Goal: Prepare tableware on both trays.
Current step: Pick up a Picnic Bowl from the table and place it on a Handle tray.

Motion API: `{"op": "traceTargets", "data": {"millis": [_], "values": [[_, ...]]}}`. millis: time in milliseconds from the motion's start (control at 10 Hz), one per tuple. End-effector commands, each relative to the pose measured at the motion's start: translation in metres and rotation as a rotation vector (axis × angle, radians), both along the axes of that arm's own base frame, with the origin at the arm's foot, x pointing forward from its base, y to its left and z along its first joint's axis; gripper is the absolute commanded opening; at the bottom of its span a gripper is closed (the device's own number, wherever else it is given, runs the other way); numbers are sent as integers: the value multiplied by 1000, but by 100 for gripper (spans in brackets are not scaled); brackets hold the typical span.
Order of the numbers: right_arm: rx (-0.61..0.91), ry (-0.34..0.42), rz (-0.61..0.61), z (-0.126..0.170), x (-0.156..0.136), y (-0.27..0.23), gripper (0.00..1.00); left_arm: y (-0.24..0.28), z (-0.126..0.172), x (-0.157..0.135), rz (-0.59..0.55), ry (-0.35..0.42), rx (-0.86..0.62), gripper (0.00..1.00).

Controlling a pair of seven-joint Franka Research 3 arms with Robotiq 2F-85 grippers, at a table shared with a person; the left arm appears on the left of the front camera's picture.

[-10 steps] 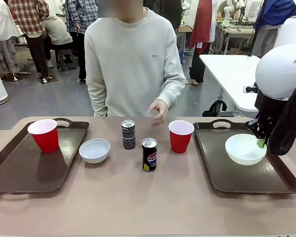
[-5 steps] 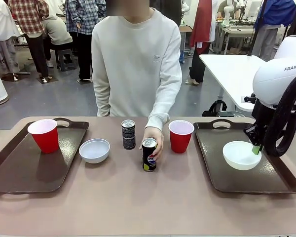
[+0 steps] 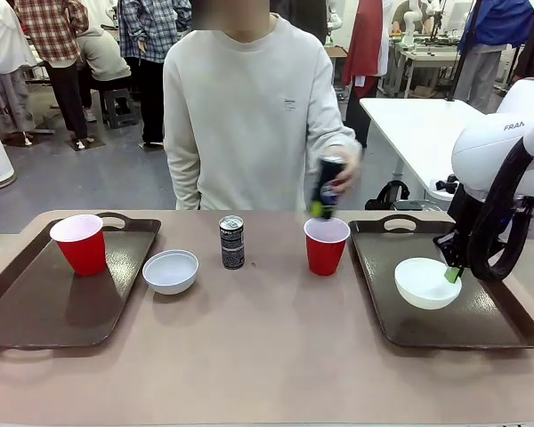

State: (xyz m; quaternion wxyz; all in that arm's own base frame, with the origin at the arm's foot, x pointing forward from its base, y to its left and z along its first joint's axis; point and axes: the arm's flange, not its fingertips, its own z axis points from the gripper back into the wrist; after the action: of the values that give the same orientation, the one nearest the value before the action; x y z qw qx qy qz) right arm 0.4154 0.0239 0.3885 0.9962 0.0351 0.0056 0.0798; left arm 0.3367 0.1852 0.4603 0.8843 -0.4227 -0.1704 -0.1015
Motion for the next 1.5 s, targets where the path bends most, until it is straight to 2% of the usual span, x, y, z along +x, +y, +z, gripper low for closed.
{"op": "traceTargets", "data": {"millis": [0, 100, 200, 300, 400, 500, 800, 1100, 1300, 1400], "values": [[10, 5, 9, -11, 3, -3, 4, 1, 1, -1, -1, -3, -11, 100], [9, 12, 12, -13, 1, -2, 4, 1, 1, -1, -1, -3, -11, 100], [-20, 41, -14, -4, -13, 1, 4, 1, 1, -1, -1, -3, -11, 100], [-66, 78, -1, 21, -59, 8, 4, 1, 1, -1, -1, -3, -11, 100], [-97, 55, 42, 39, -95, 14, 4, 1, 1, -1, -1, -3, -11, 100], [-124, 36, 27, 48, -106, 15, 4, 1, 1, -1, -1, -3, -11, 100], [-100, 95, 2, 40, -99, 8, 4, 1, 1, -1, -1, -3, -11, 100], [-75, 99, 2, 37, -91, 11, 4, 1, 1, -1, -1, -3, -11, 100], [51, 9, -21, 24, -65, 16, 4, 1, 1, -1, -1, -3, -11, 100], [76, -7, -39, 15, -51, 15, 4, 1, 1, -1, -1, -3, -11, 100]]}}
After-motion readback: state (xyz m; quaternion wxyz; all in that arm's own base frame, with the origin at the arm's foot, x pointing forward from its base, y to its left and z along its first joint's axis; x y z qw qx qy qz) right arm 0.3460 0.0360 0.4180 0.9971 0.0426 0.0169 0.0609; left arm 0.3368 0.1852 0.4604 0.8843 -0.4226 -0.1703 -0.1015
